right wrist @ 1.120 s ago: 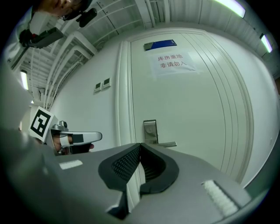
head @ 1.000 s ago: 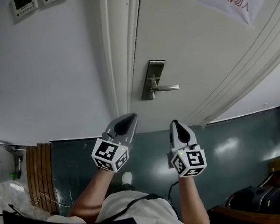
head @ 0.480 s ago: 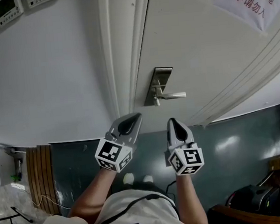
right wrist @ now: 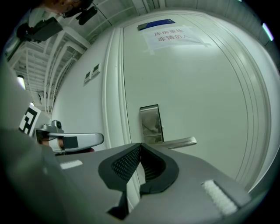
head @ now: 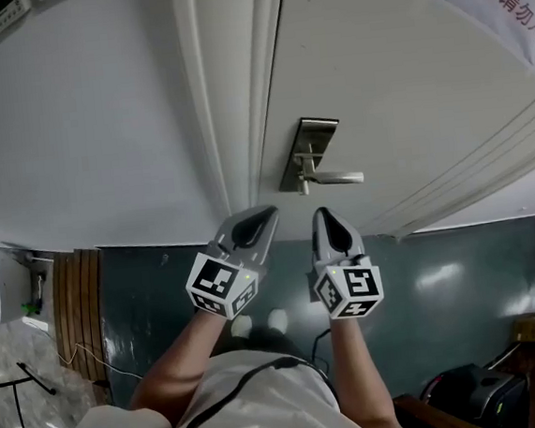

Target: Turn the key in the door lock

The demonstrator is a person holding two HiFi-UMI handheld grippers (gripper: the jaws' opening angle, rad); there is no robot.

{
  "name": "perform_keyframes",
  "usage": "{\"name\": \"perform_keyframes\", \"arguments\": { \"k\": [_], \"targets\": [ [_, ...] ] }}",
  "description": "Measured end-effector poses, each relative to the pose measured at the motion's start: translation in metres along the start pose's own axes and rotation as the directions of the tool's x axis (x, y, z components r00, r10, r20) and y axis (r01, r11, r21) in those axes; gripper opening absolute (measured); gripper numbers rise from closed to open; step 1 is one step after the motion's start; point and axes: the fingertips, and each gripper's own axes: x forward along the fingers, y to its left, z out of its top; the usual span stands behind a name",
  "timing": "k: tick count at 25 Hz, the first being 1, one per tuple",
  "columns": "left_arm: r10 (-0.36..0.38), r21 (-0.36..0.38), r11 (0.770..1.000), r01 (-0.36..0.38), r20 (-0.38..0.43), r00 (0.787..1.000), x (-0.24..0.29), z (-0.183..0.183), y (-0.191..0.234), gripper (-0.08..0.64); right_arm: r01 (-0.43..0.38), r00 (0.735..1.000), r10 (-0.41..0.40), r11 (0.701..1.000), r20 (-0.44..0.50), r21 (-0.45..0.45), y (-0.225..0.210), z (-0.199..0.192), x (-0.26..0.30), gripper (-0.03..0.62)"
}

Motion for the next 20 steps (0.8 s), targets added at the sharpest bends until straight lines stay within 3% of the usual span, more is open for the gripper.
{"name": "perform_keyframes", "arguments": {
  "k": [11, 20],
  "targets": [
    [0.053, -0.017, 0.998, -0.053, -0.028, 0.998, 0.004, -0.019, 0.006, 0.006, -0.033, 0.997, 0.038, 0.996, -0.062, 0.080, -0.018, -0.038, 0.034, 0.011],
    [0.046, -0.030, 0.998, -0.048, -0.066, 0.997, 0.028, -0.039, 0.007, 0.006, -0.059, 0.989, 0.090, 0.967, -0.115, 0.247, -0.024, -0.077, 0.068, 0.163]
  ]
}}
